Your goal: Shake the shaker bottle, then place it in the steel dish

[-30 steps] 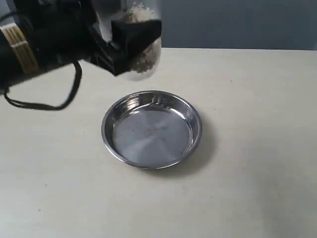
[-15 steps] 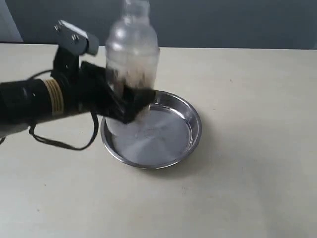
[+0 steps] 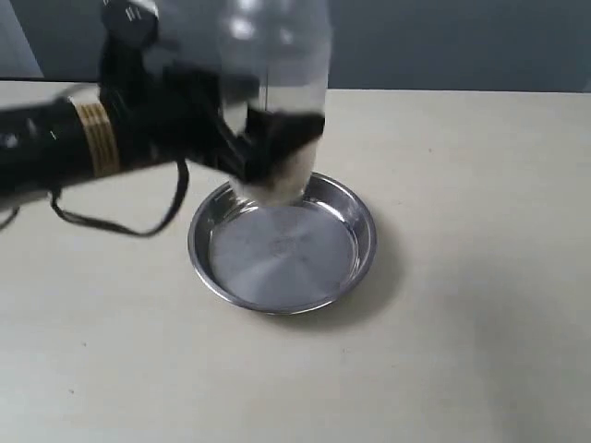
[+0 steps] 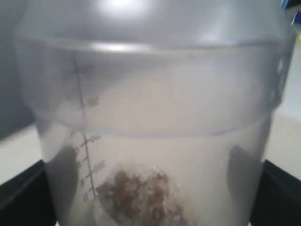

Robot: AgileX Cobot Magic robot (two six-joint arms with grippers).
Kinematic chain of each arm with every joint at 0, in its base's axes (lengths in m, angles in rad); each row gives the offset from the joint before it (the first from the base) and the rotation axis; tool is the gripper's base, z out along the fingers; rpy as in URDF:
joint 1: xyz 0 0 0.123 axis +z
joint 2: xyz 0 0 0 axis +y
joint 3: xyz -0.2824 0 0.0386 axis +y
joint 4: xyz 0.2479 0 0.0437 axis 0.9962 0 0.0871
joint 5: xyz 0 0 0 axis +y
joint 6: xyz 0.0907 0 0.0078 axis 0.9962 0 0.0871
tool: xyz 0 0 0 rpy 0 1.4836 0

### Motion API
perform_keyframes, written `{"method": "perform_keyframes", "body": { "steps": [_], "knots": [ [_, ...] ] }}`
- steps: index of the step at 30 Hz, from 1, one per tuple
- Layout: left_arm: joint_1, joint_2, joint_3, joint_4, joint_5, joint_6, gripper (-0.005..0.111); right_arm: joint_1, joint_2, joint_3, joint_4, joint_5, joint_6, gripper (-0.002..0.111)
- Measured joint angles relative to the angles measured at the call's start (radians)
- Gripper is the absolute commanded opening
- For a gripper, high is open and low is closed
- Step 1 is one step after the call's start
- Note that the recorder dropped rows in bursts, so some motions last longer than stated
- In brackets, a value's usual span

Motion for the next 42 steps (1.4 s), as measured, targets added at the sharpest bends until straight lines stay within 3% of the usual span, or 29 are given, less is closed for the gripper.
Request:
{"method": "perform_keyframes", "body": {
  "steps": [3, 5, 7, 10, 14, 19, 25, 28, 31, 37, 42],
  "knots": [
    [-0.005, -0.029, -0.012, -0.072, 0.055, 0.069, 0.000, 0.000, 0.000, 0.000, 0.000, 0.000, 0.000, -0.001],
    [-0.005, 0.055, 0.042, -0.100, 0.059, 0.075, 0.000, 0.000, 0.000, 0.000, 0.000, 0.000, 0.000, -0.001],
    [-0.005, 0.142, 0.082, -0.057, 0.114, 0.050, 0.000, 0.000, 0.000, 0.000, 0.000, 0.000, 0.000, -0.001],
    [-0.005, 0.084, 0.047, 0.002, 0.171, 0.005, 0.000, 0.000, 0.000, 0.000, 0.000, 0.000, 0.000, -0.001],
    [-0.005, -0.065, -0.034, -0.010, 0.140, 0.026, 0.000, 0.000, 0.000, 0.000, 0.000, 0.000, 0.000, -0.001],
    [-0.007, 0.050, 0.057, -0.009, 0.176, 0.033, 0.000, 0.000, 0.000, 0.000, 0.000, 0.000, 0.000, -0.001],
    [-0.007, -0.098, -0.030, -0.048, 0.165, 0.076, 0.000, 0.000, 0.000, 0.000, 0.000, 0.000, 0.000, -0.001],
    [-0.007, -0.016, 0.029, -0.127, 0.175, 0.080, 0.000, 0.000, 0.000, 0.000, 0.000, 0.000, 0.000, -0.001],
    [-0.007, 0.113, 0.107, -0.104, 0.217, 0.076, 0.000, 0.000, 0.000, 0.000, 0.000, 0.000, 0.000, -0.001],
    [-0.026, -0.064, -0.008, -0.073, 0.090, 0.105, 0.000, 0.000, 0.000, 0.000, 0.000, 0.000, 0.000, -0.001],
    [-0.026, 0.016, 0.025, -0.117, 0.146, 0.128, 0.000, 0.000, 0.000, 0.000, 0.000, 0.000, 0.000, -0.001]
  ]
}}
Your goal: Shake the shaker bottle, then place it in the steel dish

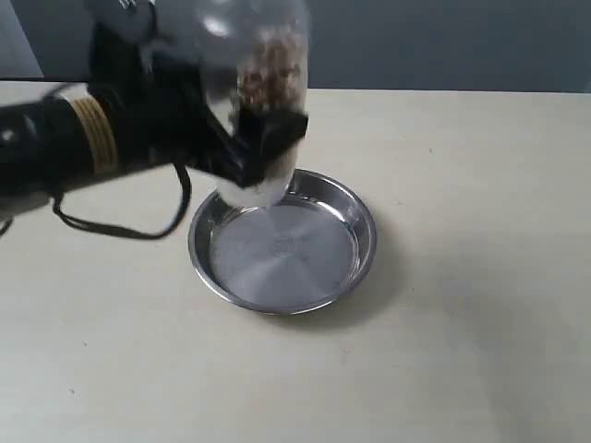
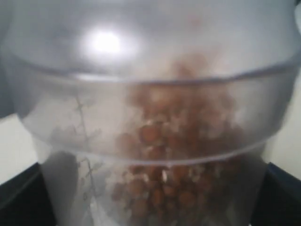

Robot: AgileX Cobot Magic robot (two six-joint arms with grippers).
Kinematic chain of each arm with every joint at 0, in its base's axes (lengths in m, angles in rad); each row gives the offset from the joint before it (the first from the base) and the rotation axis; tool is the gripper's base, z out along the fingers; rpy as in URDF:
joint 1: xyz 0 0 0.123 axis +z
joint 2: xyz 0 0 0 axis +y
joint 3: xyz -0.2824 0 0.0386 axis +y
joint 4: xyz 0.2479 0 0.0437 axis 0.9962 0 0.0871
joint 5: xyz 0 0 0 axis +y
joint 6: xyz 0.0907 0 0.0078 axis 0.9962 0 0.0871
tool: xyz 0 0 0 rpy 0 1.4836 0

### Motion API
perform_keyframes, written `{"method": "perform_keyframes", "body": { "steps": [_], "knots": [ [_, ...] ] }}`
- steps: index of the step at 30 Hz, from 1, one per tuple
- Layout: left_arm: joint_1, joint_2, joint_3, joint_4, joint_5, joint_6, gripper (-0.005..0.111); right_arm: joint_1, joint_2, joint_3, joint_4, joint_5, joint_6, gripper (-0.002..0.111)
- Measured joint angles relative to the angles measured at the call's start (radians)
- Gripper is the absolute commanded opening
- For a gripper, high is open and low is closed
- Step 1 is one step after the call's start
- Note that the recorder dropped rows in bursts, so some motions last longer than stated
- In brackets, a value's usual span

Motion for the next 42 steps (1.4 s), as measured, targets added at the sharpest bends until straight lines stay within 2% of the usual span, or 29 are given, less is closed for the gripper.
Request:
{"method": "perform_keyframes", "body": {
  "steps": [3, 5, 7, 11, 15, 17, 19, 22, 24, 25, 27, 28, 29, 30, 32, 34, 37, 38, 39, 40, 41, 42],
  "knots": [
    [0.000, 0.030, 0.030, -0.015, -0.016, -0.025, 0.000, 0.000, 0.000, 0.000, 0.000, 0.000, 0.000, -0.001],
    [0.000, 0.010, 0.027, -0.081, -0.086, -0.043, 0.000, 0.000, 0.000, 0.000, 0.000, 0.000, 0.000, -0.001],
    [-0.003, -0.004, 0.019, -0.151, -0.095, -0.049, 0.000, 0.000, 0.000, 0.000, 0.000, 0.000, 0.000, -0.001],
    [-0.001, -0.007, 0.017, -0.234, -0.006, 0.014, 0.000, 0.000, 0.000, 0.000, 0.000, 0.000, 0.000, -0.001],
    [0.001, -0.007, 0.019, -0.463, 0.085, 0.171, 0.000, 0.000, 0.000, 0.000, 0.000, 0.000, 0.000, -0.001],
    [-0.003, -0.007, 0.019, -0.507, 0.118, 0.202, 0.000, 0.000, 0.000, 0.000, 0.000, 0.000, 0.000, -0.001],
    [-0.024, -0.007, 0.021, -0.414, 0.117, 0.204, 0.000, 0.000, 0.000, 0.000, 0.000, 0.000, 0.000, -0.001],
    [-0.044, -0.007, 0.021, -0.135, 0.048, 0.173, 0.000, 0.000, 0.000, 0.000, 0.000, 0.000, 0.000, -0.001],
    [-0.046, -0.007, 0.021, -0.118, 0.034, 0.176, 0.000, 0.000, 0.000, 0.000, 0.000, 0.000, 0.000, -0.001],
    [-0.039, -0.007, 0.017, -0.171, 0.063, 0.202, 0.000, 0.000, 0.000, 0.000, 0.000, 0.000, 0.000, -0.001],
    [0.001, -0.007, 0.010, -0.443, 0.152, 0.364, 0.000, 0.000, 0.000, 0.000, 0.000, 0.000, 0.000, -0.001],
    [0.031, -0.007, 0.009, -0.582, 0.182, 0.455, 0.000, 0.000, 0.000, 0.000, 0.000, 0.000, 0.000, -0.001],
    [0.059, -0.007, 0.009, -0.785, 0.208, 0.576, 0.000, 0.000, 0.000, 0.000, 0.000, 0.000, 0.000, -0.001],
    [0.077, -0.007, 0.009, -0.902, 0.216, 0.633, 0.000, 0.000, 0.000, 0.000, 0.000, 0.000, 0.000, -0.001],
    [0.068, -0.010, 0.009, -1.057, 0.227, 0.677, 0.000, 0.000, 0.000, 0.000, 0.000, 0.000, 0.000, -0.001],
    [0.019, -0.014, 0.009, -1.023, 0.240, 0.656, 0.000, 0.000, 0.000, 0.000, 0.000, 0.000, 0.000, -0.001],
    [-0.118, -0.019, 0.008, -0.733, 0.278, 0.608, 0.000, 0.000, 0.000, 0.000, 0.000, 0.000, 0.000, -0.001],
    [-0.152, -0.019, 0.008, -0.630, 0.282, 0.606, 0.000, 0.000, 0.000, 0.000, 0.000, 0.000, 0.000, -0.001],
    [-0.153, -0.019, 0.008, -0.549, 0.276, 0.607, 0.000, 0.000, 0.000, 0.000, 0.000, 0.000, 0.000, -0.001],
    [-0.116, -0.017, 0.008, -0.571, 0.262, 0.617, 0.000, 0.000, 0.000, 0.000, 0.000, 0.000, 0.000, -0.001],
    [-0.019, -0.009, 0.008, -0.743, 0.218, 0.628, 0.000, 0.000, 0.000, 0.000, 0.000, 0.000, 0.000, -0.001],
    [0.035, -0.004, 0.008, -0.859, 0.194, 0.630, 0.000, 0.000, 0.000, 0.000, 0.000, 0.000, 0.000, -0.001]
  ]
}}
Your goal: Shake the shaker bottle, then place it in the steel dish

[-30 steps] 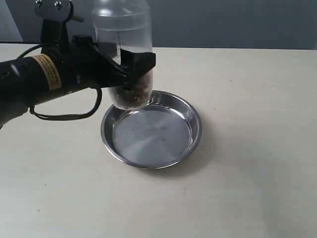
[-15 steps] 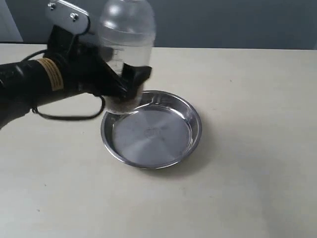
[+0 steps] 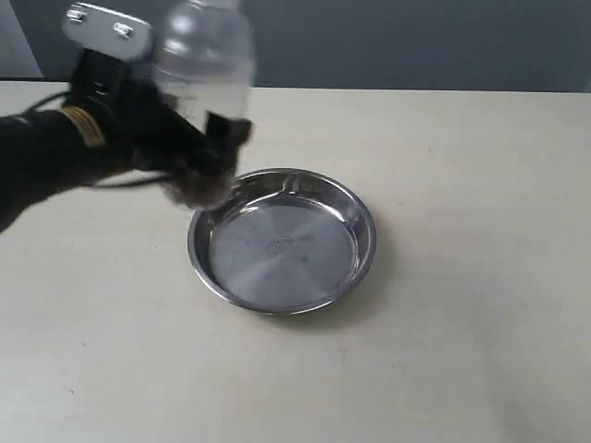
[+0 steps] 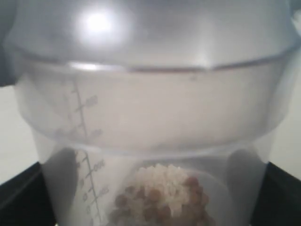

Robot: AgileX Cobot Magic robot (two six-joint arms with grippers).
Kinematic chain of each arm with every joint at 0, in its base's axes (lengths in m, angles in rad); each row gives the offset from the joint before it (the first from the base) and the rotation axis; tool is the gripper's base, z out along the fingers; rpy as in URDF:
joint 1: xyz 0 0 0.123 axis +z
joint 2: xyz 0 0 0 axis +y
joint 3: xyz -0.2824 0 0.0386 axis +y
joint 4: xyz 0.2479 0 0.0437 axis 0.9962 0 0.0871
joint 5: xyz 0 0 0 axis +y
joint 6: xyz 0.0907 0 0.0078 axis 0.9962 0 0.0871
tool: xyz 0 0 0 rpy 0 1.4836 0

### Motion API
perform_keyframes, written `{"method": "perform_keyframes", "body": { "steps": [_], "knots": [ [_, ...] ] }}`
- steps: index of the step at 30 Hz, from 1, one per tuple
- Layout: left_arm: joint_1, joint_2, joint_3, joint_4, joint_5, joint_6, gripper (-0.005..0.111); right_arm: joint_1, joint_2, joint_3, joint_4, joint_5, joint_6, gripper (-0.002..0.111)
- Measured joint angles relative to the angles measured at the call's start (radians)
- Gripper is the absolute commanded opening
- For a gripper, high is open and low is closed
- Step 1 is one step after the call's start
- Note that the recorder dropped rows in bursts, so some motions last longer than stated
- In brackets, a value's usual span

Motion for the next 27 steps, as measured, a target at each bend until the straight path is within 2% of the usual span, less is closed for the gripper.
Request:
{"method": "perform_keyframes", "body": {
  "steps": [1, 2, 3, 4, 5, 6, 7, 9, 10, 11, 12, 14, 17, 19, 20, 22, 25, 27],
  "knots": [
    [0.060, 0.009, -0.001, -0.142, -0.036, -0.019, 0.000, 0.000, 0.000, 0.000, 0.000, 0.000, 0.000, -0.001],
    [0.065, 0.009, -0.001, -0.144, -0.047, -0.050, 0.000, 0.000, 0.000, 0.000, 0.000, 0.000, 0.000, -0.001],
    [0.016, 0.009, -0.001, -0.005, -0.058, -0.171, 0.000, 0.000, 0.000, 0.000, 0.000, 0.000, 0.000, -0.001],
    [-0.061, 0.007, -0.001, 0.235, -0.077, -0.314, 0.000, 0.000, 0.000, 0.000, 0.000, 0.000, 0.000, -0.001],
    [-0.131, 0.005, -0.001, 0.476, -0.107, -0.389, 0.000, 0.000, 0.000, 0.000, 0.000, 0.000, 0.000, -0.001],
    [-0.192, 0.006, -0.003, 0.634, -0.120, -0.421, 0.000, 0.000, 0.000, 0.000, 0.000, 0.000, 0.000, -0.001],
    [-0.208, 0.006, -0.003, 0.667, -0.109, -0.376, 0.000, 0.000, 0.000, 0.000, 0.000, 0.000, 0.000, -0.001],
    [-0.122, 0.006, -0.003, 0.368, -0.007, -0.108, 0.000, 0.000, 0.000, 0.000, 0.000, 0.000, 0.000, -0.001],
    [-0.038, 0.006, -0.003, 0.085, 0.013, 0.013, 0.000, 0.000, 0.000, 0.000, 0.000, 0.000, 0.000, -0.001],
    [0.014, 0.006, -0.003, -0.088, 0.011, 0.058, 0.000, 0.000, 0.000, 0.000, 0.000, 0.000, 0.000, -0.001],
    [0.027, 0.003, -0.003, -0.189, -0.001, 0.073, 0.000, 0.000, 0.000, 0.000, 0.000, 0.000, 0.000, -0.001],
    [-0.032, -0.009, -0.003, -0.111, -0.003, 0.019, 0.000, 0.000, 0.000, 0.000, 0.000, 0.000, 0.000, -0.001],
    [-0.168, -0.017, -0.003, 0.246, -0.007, -0.102, 0.000, 0.000, 0.000, 0.000, 0.000, 0.000, 0.000, -0.001],
    [-0.222, -0.017, -0.003, 0.387, -0.009, -0.131, 0.000, 0.000, 0.000, 0.000, 0.000, 0.000, 0.000, -0.001],
    [-0.225, -0.017, -0.003, 0.404, -0.009, -0.129, 0.000, 0.000, 0.000, 0.000, 0.000, 0.000, 0.000, -0.001],
    [-0.171, -0.007, -0.003, 0.315, -0.014, -0.091, 0.000, 0.000, 0.000, 0.000, 0.000, 0.000, 0.000, -0.001],
    [-0.039, 0.011, -0.003, -0.034, -0.031, -0.055, 0.000, 0.000, 0.000, 0.000, 0.000, 0.000, 0.000, -0.001],
    [-0.008, 0.015, -0.003, -0.125, -0.046, -0.063, 0.000, 0.000, 0.000, 0.000, 0.000, 0.000, 0.000, -0.001]
  ]
}}
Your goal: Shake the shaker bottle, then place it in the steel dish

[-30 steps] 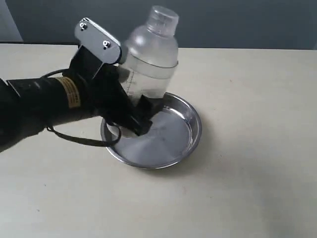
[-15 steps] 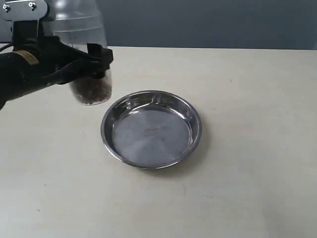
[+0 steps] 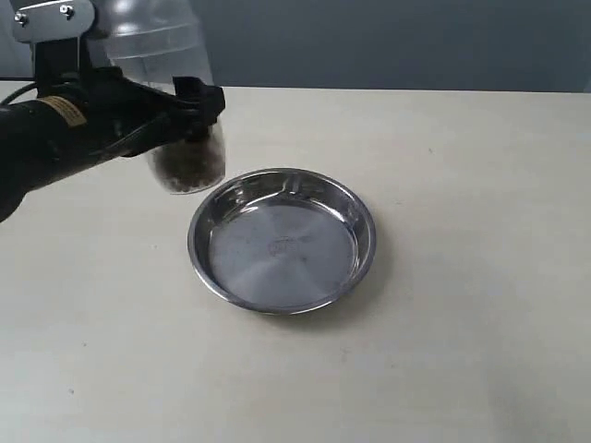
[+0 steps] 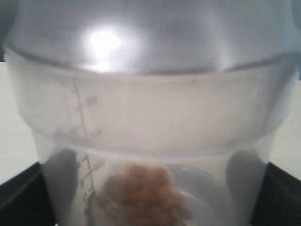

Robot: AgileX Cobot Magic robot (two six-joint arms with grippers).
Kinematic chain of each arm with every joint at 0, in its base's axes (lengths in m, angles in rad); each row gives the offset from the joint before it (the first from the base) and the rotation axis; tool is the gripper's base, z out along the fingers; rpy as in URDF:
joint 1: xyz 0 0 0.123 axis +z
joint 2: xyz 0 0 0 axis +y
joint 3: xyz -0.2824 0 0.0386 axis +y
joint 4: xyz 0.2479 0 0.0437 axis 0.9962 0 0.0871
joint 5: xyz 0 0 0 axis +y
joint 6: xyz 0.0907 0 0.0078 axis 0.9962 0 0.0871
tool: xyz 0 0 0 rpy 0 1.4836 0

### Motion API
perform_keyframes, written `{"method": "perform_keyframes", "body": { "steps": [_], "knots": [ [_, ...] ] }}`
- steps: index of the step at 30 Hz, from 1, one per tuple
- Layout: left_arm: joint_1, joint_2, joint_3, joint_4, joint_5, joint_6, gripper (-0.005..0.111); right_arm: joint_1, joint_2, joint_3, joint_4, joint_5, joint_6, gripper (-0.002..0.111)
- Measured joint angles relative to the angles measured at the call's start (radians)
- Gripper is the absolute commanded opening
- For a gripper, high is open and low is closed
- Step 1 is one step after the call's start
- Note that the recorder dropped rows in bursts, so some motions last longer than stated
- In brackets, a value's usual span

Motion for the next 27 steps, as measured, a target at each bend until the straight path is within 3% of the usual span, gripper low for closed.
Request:
{"method": "perform_keyframes", "body": {
  "steps": [3, 6, 8, 10, 12, 15, 17, 21, 23, 27],
  "knots": [
    [-0.067, -0.003, 0.000, 0.188, -0.029, -0.120, 0.000, 0.000, 0.000, 0.000, 0.000, 0.000, 0.000, -0.001],
    [-0.196, -0.008, 0.000, 0.551, -0.053, -0.238, 0.000, 0.000, 0.000, 0.000, 0.000, 0.000, 0.000, -0.001],
    [-0.232, -0.008, 0.000, 0.619, -0.057, -0.227, 0.000, 0.000, 0.000, 0.000, 0.000, 0.000, 0.000, -0.001],
    [-0.203, -0.008, 0.000, 0.468, -0.039, -0.109, 0.000, 0.000, 0.000, 0.000, 0.000, 0.000, 0.000, -0.001],
    [-0.139, -0.008, 0.000, 0.185, -0.026, 0.028, 0.000, 0.000, 0.000, 0.000, 0.000, 0.000, 0.000, -0.001],
    [-0.089, -0.009, 0.000, -0.071, -0.027, 0.096, 0.000, 0.000, 0.000, 0.000, 0.000, 0.000, 0.000, -0.001],
    [-0.123, -0.013, 0.000, 0.000, -0.023, 0.068, 0.000, 0.000, 0.000, 0.000, 0.000, 0.000, 0.000, -0.001],
    [-0.239, -0.021, 0.000, 0.387, -0.012, 0.013, 0.000, 0.000, 0.000, 0.000, 0.000, 0.000, 0.000, -0.001],
    [-0.232, -0.016, 0.000, 0.353, -0.010, 0.037, 0.000, 0.000, 0.000, 0.000, 0.000, 0.000, 0.000, -0.001],
    [-0.120, -0.011, 0.000, 0.059, -0.058, 0.088, 0.000, 0.000, 0.000, 0.000, 0.000, 0.000, 0.000, -0.001]
  ]
}}
